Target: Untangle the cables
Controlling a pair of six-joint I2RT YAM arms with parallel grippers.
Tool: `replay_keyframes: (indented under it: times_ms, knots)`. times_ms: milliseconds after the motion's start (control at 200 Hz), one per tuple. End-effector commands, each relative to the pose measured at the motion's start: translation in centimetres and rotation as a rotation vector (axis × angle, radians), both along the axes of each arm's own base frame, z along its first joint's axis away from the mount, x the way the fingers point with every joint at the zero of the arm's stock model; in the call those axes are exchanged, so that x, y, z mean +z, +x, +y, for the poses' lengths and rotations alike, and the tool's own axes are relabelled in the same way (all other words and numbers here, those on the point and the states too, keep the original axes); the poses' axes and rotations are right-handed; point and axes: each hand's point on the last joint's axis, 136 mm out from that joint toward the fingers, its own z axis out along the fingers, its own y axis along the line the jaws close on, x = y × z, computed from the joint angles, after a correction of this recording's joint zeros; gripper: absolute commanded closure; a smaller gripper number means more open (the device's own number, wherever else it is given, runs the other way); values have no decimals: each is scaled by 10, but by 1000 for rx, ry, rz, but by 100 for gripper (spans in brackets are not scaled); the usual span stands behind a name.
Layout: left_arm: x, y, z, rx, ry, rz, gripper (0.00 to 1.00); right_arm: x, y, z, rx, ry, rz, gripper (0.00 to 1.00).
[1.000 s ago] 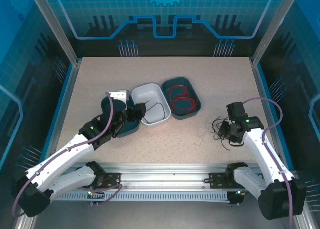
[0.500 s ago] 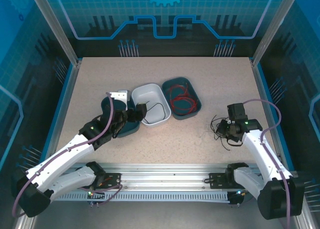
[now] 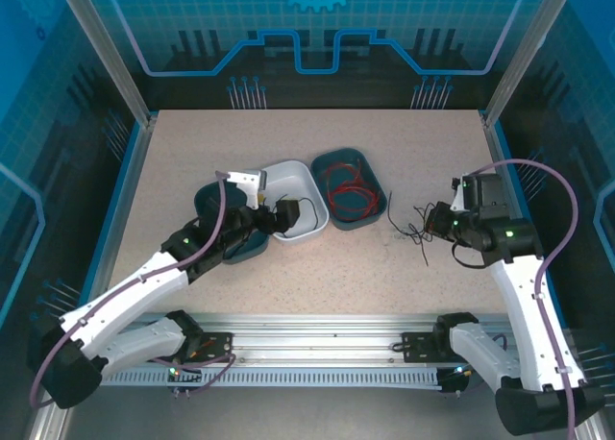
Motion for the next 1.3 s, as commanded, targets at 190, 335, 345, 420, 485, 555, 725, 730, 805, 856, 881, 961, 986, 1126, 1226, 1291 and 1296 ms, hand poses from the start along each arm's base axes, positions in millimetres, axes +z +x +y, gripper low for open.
replay_keyframes:
  times_ms: [190,335,345,420,485,555,725,730,805,856,881,961,986,1126,1226,1291,1296]
  knots:
    - [16,-4,-48,-189,-93,-12,1,44,-20,6,126,-47,-21,99]
    - [20,-5,-66,-242,-101,-31,1,60,-18,12,169,-44,-46,99]
    - [20,-5,-67,-246,-100,-31,1,61,-18,12,171,-45,-46,99]
    - [20,-6,-80,-281,-105,-28,1,64,-18,12,177,-51,-49,99]
    - [18,-6,-93,-317,-105,-23,1,65,-18,12,181,-55,-47,99]
    - [15,-7,-110,-369,-101,-10,1,65,-18,13,187,-52,-44,99]
    - [9,-17,-156,-500,-70,-16,5,64,-19,20,219,-25,-39,99]
    - [9,-18,-158,-507,-70,-17,5,64,-19,20,220,-24,-39,99]
    - [7,-22,-177,-565,-49,-44,9,60,-20,20,223,-25,-27,99]
    - [5,-24,-188,-595,-37,-50,10,58,-21,19,216,-29,-19,99]
    - [2,-24,-192,-607,-30,-52,11,58,-21,19,216,-31,-19,99]
    - [-7,-19,-206,-623,-11,-52,14,56,-22,19,216,-28,-13,99]
    - [-9,-17,-209,-620,-6,-49,14,55,-22,19,217,-27,-11,99]
    - [-23,-2,-228,-646,47,-85,21,53,-24,19,219,-24,-4,99]
    - [-34,10,-240,-681,140,-142,24,53,-25,21,227,-15,0,98]
    - [-37,19,-246,-690,188,-170,25,52,-26,22,230,-11,3,98]
    - [-37,19,-246,-691,190,-172,25,52,-26,22,230,-11,4,98]
